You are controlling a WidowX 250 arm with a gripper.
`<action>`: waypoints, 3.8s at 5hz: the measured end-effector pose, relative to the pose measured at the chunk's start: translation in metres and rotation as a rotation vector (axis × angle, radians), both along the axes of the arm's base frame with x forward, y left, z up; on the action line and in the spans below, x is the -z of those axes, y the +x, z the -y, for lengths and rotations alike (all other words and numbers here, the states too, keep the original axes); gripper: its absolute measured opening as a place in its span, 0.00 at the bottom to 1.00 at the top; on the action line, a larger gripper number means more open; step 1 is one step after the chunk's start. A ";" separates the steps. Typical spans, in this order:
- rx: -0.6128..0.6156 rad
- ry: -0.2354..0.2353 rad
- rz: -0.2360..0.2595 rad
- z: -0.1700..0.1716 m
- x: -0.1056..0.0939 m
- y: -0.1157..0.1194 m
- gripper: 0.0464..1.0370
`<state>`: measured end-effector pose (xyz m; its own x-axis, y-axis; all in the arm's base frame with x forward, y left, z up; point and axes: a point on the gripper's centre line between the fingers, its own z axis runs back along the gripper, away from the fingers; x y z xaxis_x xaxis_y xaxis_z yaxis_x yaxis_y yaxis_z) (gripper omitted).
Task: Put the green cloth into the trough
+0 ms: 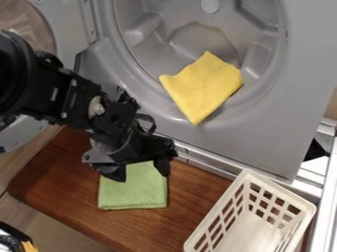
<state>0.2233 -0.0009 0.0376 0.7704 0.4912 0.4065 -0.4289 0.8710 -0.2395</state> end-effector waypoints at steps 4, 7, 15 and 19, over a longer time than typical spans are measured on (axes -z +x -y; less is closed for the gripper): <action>-0.070 -0.034 -0.179 -0.024 0.070 0.032 0.96; -0.090 0.074 -0.273 -0.032 0.116 0.049 0.90; 0.151 -0.076 -0.028 0.079 -0.011 0.014 0.05; 0.401 -0.016 -0.136 0.161 0.058 0.006 0.09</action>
<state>0.2297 -0.1621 -0.0205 0.9480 0.1473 0.2823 -0.0857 0.9719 -0.2192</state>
